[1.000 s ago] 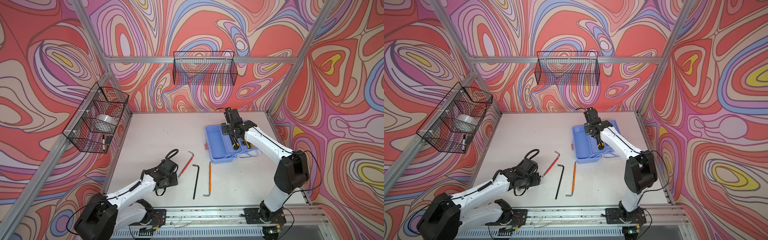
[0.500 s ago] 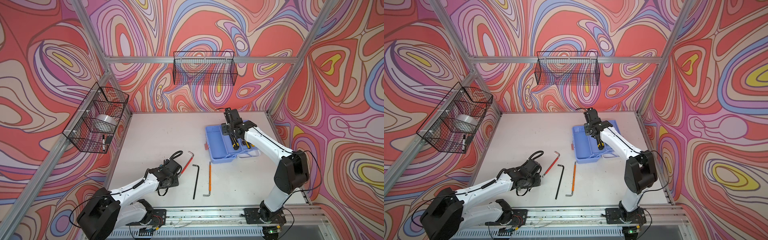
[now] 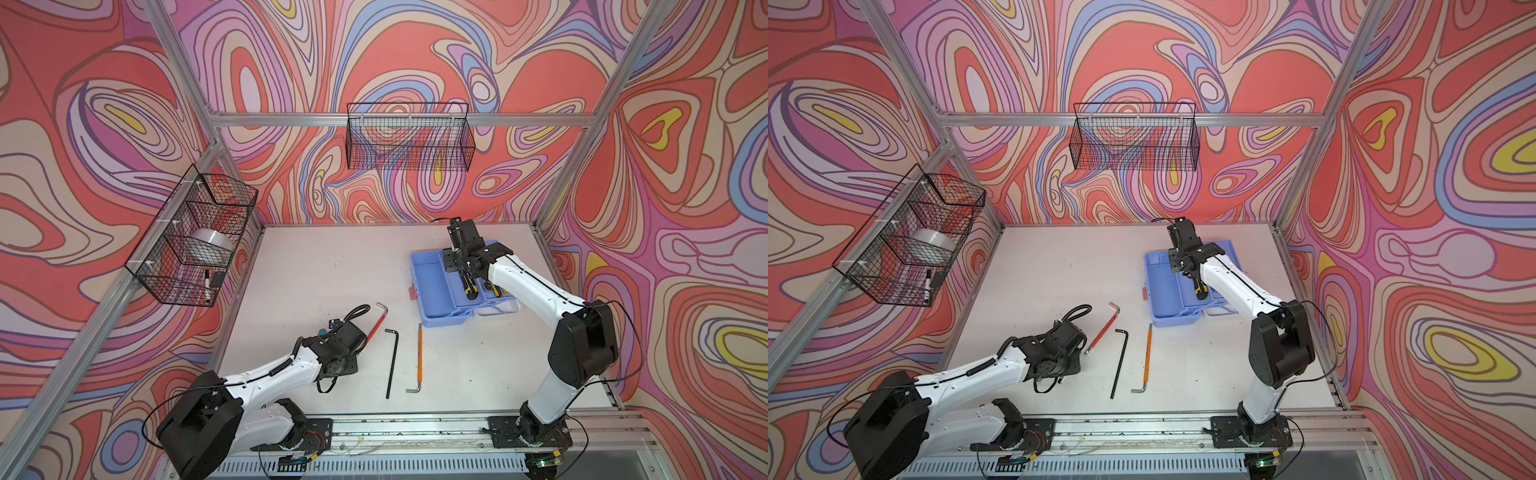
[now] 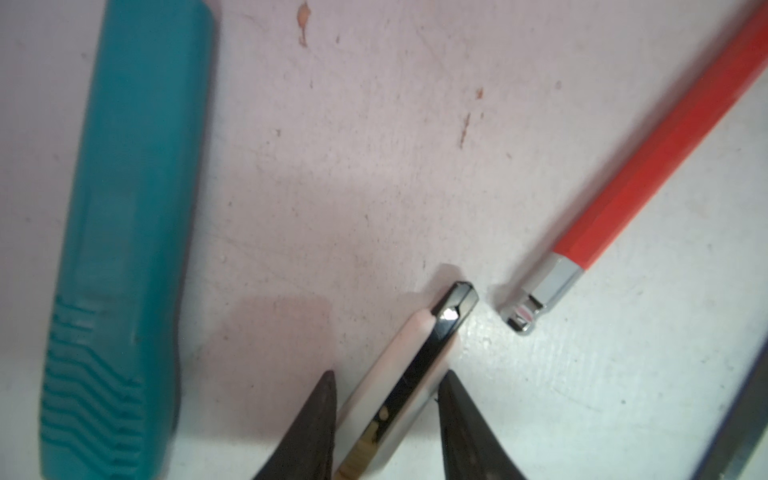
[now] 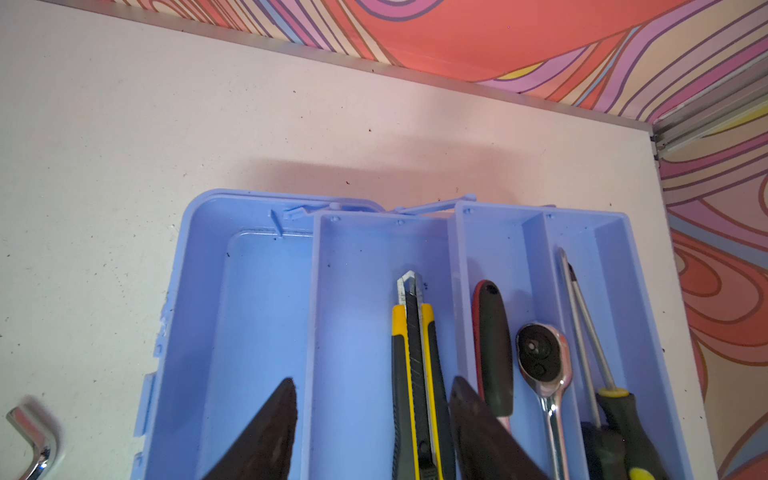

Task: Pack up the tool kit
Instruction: 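Close the left gripper on the white-handled tool beside the red hex key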

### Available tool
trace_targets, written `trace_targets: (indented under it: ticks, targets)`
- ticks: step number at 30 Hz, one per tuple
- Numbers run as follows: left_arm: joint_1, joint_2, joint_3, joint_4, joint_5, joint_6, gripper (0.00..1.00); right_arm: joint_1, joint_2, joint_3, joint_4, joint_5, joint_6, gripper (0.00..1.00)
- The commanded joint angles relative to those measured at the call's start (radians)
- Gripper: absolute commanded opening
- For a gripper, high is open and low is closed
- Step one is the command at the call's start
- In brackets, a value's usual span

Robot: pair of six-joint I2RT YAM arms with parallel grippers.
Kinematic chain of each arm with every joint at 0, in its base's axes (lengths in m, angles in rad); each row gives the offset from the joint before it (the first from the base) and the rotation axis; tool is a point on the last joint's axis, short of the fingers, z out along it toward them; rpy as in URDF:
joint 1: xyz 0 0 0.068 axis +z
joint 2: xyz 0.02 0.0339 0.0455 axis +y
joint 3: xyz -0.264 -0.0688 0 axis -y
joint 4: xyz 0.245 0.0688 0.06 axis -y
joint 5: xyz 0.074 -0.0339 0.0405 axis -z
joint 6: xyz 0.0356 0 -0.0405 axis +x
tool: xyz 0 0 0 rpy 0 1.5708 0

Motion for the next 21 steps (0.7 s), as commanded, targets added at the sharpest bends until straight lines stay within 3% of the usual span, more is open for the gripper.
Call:
trace_targets:
  ticks: [1, 21]
  targets:
    - [-0.023, 0.075, -0.044, -0.096, 0.072, -0.018, 0.37, -0.004, -0.028, -0.012, 0.011, 0.014, 0.000, 0.61]
    - [-0.029, 0.078, -0.074, 0.005, 0.120, -0.036, 0.16, -0.004, -0.034, -0.012, 0.006, 0.023, 0.001, 0.61]
